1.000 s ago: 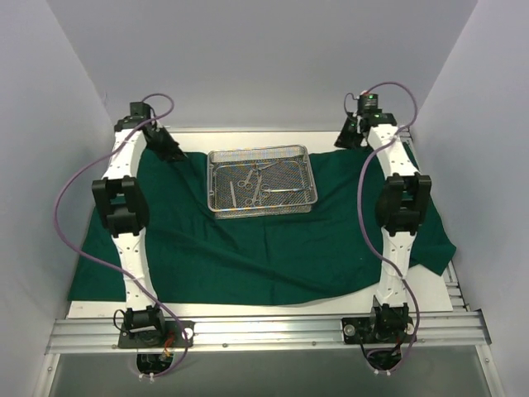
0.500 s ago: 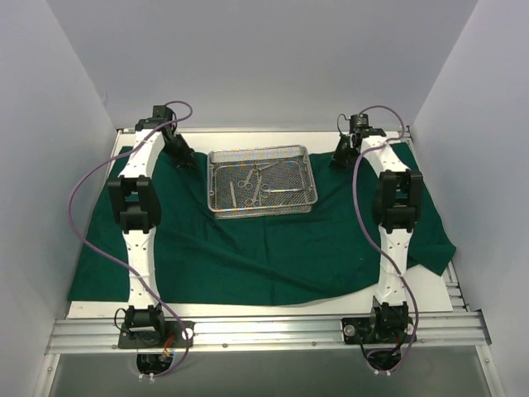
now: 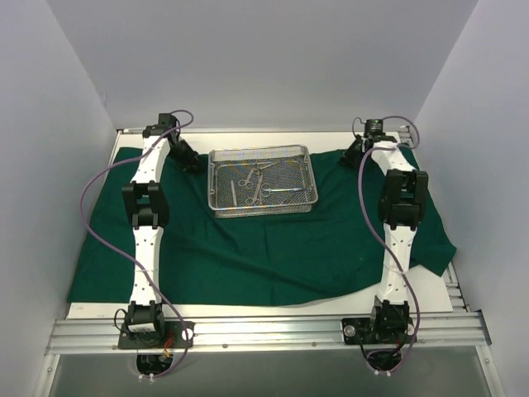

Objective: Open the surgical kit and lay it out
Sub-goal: Smooth out the surgical kit at the center of the board.

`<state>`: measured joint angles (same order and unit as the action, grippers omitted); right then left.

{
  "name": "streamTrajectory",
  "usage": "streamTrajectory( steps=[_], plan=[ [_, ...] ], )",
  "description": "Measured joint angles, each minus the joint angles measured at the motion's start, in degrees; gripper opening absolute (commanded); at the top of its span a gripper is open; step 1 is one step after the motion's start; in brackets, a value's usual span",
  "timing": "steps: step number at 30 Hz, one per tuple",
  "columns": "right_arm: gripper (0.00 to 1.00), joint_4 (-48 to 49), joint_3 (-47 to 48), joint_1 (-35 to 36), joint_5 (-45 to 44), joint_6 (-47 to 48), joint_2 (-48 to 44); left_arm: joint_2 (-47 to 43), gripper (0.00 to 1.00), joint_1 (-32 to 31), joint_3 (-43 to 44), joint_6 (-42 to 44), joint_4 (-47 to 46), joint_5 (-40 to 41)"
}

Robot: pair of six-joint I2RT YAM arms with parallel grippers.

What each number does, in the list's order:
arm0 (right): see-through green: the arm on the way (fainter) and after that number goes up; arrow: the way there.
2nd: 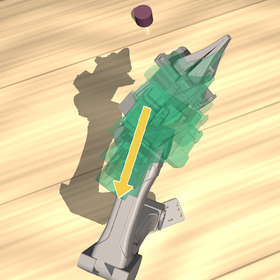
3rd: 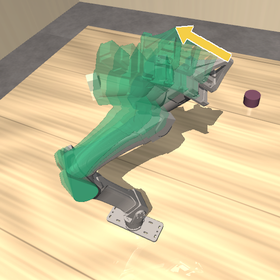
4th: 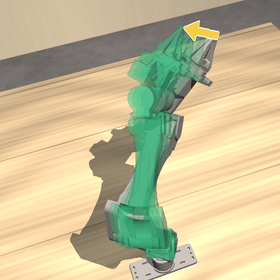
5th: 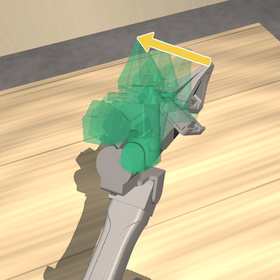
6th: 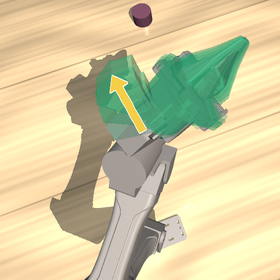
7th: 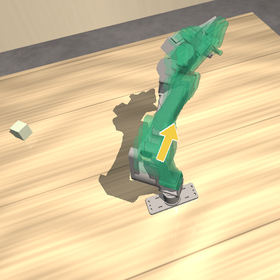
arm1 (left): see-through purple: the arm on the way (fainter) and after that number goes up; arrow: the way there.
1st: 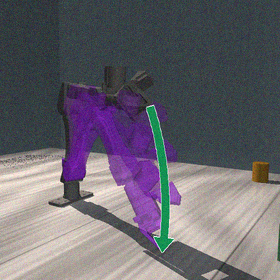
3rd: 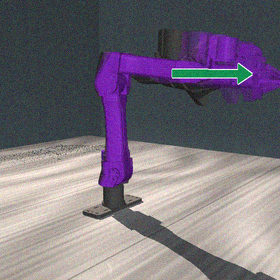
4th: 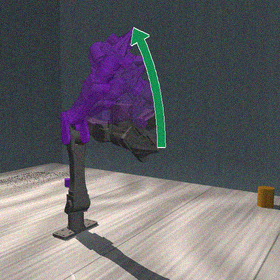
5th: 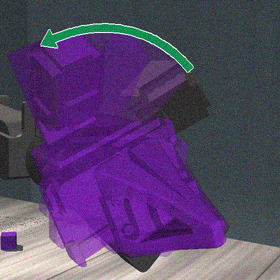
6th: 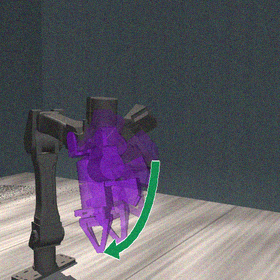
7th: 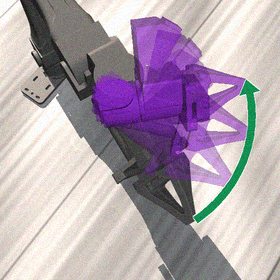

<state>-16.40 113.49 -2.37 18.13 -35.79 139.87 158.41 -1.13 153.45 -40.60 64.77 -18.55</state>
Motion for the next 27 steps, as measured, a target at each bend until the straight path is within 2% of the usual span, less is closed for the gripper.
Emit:
streamTrajectory(
  steps=[9, 17, 24, 25, 27],
  plan=[
    [0.0, 0.1, 8.0, -9.0, -0.5, -3.2, 5.1, 5.4, 0.02, 2.3, 5.5, -6.4, -6.7, -8.7],
    [0.0, -5.3, 21.3, -10.6, -3.7, -1.5, 11.7, 7.0, 0.02, 3.1, 6.3, -10.0, -13.4, -10.9],
    [0.01, -5.8, 21.4, -10.1, -3.2, 1.4, 11.3, 2.9, 0.15, 6.6, 2.4, -6.2, -13.1, -7.3],
    [0.02, -6.1, 21.4, -9.9, -3.3, 2.1, 11.2, 1.5, 0.18, 7.3, 1.3, -5.1, -12.7, -6.5],
    [0.12, -7.6, 21.7, -9.5, -3.3, 3.1, 10.8, -1.5, 0.2, 8.8, -0.4, -2.3, -11.3, -4.5]
  ],
)
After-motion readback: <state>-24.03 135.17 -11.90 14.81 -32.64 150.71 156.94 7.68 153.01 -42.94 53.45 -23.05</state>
